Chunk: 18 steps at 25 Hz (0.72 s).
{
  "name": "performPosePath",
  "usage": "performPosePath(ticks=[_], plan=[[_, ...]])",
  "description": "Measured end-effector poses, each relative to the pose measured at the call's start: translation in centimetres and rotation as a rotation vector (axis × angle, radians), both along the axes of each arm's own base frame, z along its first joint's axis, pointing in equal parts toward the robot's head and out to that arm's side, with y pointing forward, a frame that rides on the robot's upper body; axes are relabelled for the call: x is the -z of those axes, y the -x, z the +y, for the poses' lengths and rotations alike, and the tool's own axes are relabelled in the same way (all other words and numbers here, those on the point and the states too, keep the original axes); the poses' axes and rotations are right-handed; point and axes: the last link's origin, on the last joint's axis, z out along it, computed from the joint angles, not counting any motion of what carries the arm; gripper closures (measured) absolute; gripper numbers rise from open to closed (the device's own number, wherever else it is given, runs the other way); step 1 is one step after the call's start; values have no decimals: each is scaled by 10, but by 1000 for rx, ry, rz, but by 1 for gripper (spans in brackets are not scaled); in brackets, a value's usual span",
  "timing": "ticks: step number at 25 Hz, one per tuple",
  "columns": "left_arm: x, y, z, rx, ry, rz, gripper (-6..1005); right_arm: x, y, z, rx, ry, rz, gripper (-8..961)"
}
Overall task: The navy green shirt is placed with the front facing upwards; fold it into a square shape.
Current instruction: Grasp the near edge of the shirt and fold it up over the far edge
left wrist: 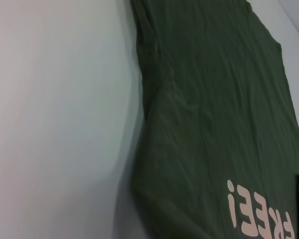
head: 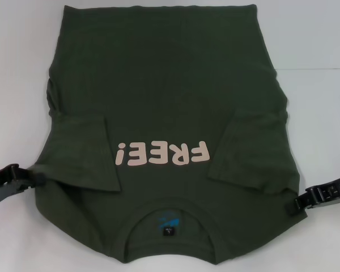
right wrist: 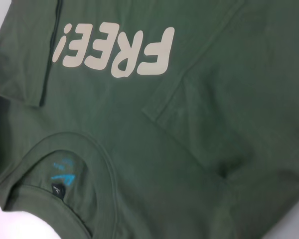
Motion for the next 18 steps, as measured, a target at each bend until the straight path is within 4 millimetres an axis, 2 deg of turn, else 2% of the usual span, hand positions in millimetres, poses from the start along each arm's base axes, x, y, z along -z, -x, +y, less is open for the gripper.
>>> performPosePath(ticks=[6, 14, 18], plan=[[0, -3, -3, 37, 3, -18, 973, -3, -2, -2, 16, -10, 20, 914], [0, -11, -18, 121, 103, -27, 973, -13, -8, -21, 39, 63, 64, 904], [-1, -9, -36, 132, 192, -7, 973, -18, -14, -34, 45, 108, 80, 898]])
